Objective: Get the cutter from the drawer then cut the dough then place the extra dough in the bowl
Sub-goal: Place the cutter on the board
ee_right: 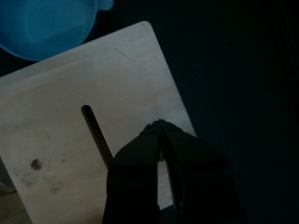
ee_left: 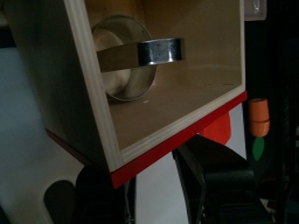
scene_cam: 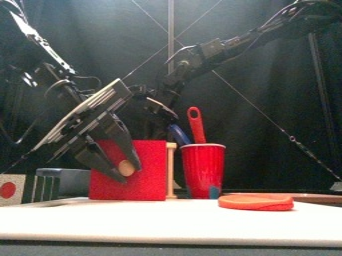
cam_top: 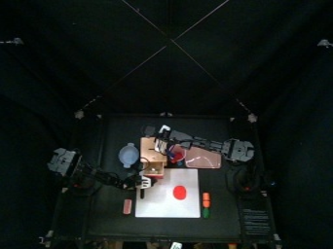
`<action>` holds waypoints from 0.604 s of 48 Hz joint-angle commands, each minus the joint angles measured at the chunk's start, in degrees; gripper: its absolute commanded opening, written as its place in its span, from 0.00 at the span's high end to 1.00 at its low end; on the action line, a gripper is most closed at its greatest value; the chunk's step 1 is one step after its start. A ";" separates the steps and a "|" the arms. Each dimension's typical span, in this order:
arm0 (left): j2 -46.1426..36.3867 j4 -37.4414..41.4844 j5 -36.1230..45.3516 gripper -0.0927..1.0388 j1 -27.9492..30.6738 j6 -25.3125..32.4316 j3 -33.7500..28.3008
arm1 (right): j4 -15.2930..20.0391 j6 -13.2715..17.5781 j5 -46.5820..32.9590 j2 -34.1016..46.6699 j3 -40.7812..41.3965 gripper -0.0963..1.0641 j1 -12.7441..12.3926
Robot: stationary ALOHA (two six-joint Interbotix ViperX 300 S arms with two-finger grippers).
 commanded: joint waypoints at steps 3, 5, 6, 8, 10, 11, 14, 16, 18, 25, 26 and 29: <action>-0.26 0.26 0.26 0.46 -1.05 0.26 -1.23 | 0.09 0.00 0.00 -0.70 -2.02 0.89 1.05; -0.26 0.18 0.26 0.46 -1.05 0.26 -1.32 | 0.09 0.00 -0.09 -0.62 -2.37 0.89 1.14; -0.26 0.26 0.26 0.46 -1.05 0.26 -1.32 | 0.09 0.00 -0.09 -0.62 -2.55 0.89 1.14; -0.26 0.26 0.26 0.46 -1.05 0.26 -1.32 | 0.18 0.00 0.09 -0.44 -2.81 0.89 1.14; -0.26 0.26 0.26 0.46 -1.05 0.26 -1.41 | 0.09 0.00 0.18 -0.18 -2.99 0.89 1.23; -0.26 0.26 0.26 0.46 -1.05 0.26 -1.49 | 0.09 0.00 0.35 -0.09 -2.99 0.89 1.23; -0.26 0.26 0.26 0.46 -1.14 0.26 -1.67 | 0.18 0.00 0.53 0.35 -2.99 0.89 1.23; -0.26 0.26 0.26 0.46 -1.23 0.26 -1.85 | 0.18 0.00 0.70 0.62 -2.99 0.89 1.23; -0.26 0.26 0.26 0.46 -1.23 0.26 -2.02 | 0.18 0.00 0.79 0.79 -2.99 0.89 1.23; -0.26 0.18 0.44 0.46 -1.76 0.26 -2.90 | 0.18 0.00 0.79 1.05 -3.16 0.89 1.23; -0.26 0.26 0.44 0.46 -1.76 0.18 -2.99 | 0.09 0.00 0.79 1.05 -3.25 0.89 1.23; -0.18 0.18 0.44 0.46 -1.85 0.26 -2.90 | 0.18 0.00 0.79 1.05 -3.43 0.89 1.23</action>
